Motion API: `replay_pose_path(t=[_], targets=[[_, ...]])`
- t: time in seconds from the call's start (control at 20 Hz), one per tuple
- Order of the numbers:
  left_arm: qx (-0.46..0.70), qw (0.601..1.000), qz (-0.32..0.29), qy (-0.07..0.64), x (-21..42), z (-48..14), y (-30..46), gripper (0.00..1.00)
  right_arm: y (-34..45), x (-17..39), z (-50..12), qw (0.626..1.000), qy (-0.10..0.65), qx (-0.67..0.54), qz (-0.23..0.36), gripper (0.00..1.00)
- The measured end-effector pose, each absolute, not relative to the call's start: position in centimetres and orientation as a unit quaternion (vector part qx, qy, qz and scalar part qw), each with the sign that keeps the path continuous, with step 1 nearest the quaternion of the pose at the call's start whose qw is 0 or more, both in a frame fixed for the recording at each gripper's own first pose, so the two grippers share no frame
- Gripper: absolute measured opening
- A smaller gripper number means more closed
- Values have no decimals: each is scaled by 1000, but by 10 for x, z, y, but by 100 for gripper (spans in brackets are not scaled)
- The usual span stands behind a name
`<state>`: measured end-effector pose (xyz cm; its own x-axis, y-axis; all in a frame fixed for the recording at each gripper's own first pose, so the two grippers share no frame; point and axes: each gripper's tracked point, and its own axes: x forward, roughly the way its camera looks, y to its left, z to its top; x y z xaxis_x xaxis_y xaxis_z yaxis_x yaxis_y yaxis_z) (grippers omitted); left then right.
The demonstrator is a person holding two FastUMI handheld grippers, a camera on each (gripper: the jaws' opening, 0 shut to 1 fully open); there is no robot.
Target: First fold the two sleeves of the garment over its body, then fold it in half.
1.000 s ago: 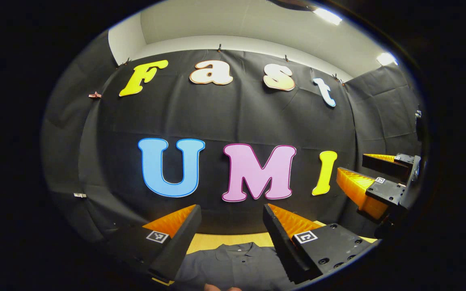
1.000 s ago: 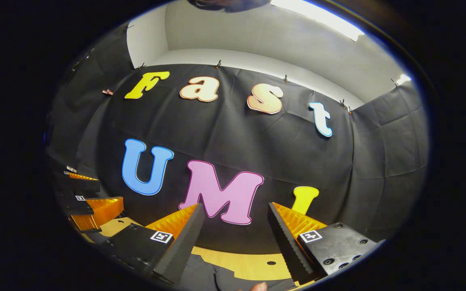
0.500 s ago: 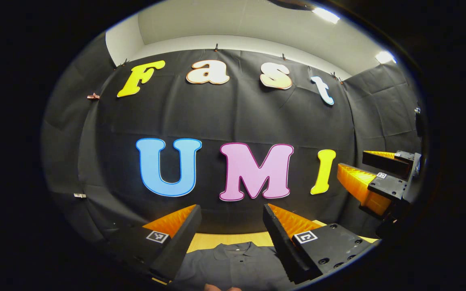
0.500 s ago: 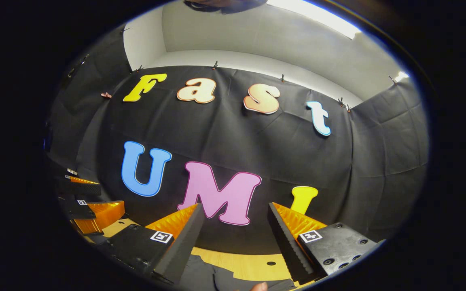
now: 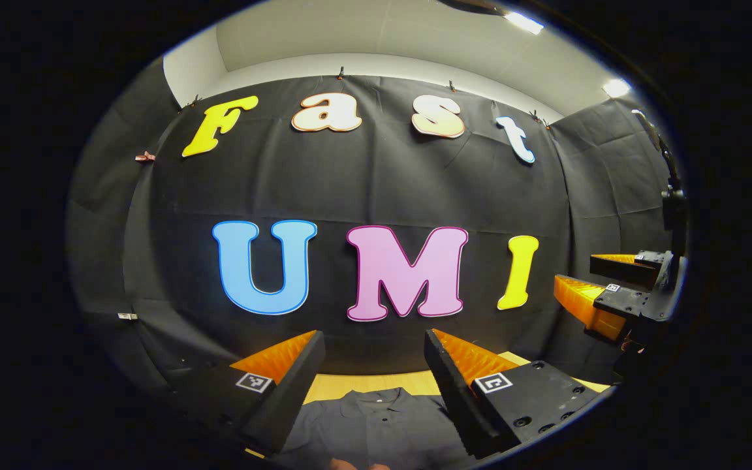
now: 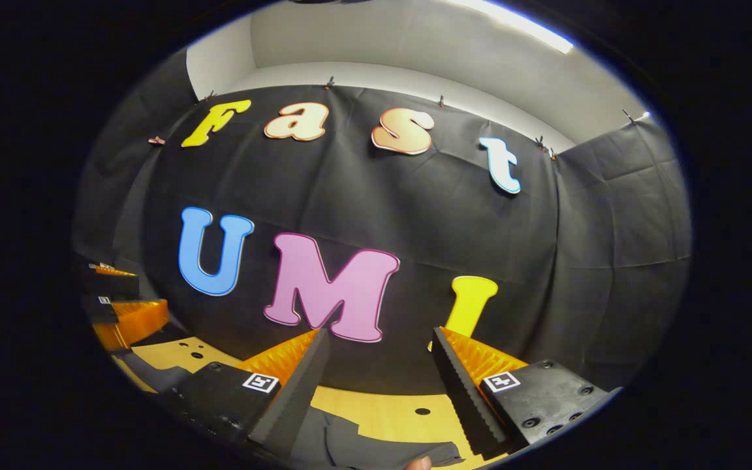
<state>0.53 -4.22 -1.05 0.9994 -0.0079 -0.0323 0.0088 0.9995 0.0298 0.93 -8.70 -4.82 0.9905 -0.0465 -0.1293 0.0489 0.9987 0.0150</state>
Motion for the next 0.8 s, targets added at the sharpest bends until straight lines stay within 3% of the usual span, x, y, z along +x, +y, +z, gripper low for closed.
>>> replay_pose_path(t=[0.4, 0.8], targets=[[25, 999, 0, 35, 11, -20, -65, 97, -189, 11, -141, 987, 149, 6, -65, 97], [45, 997, 17, 53, 19, -27, -94, 97, -239, 6, -288, 954, 276, 94, -74, 97]])
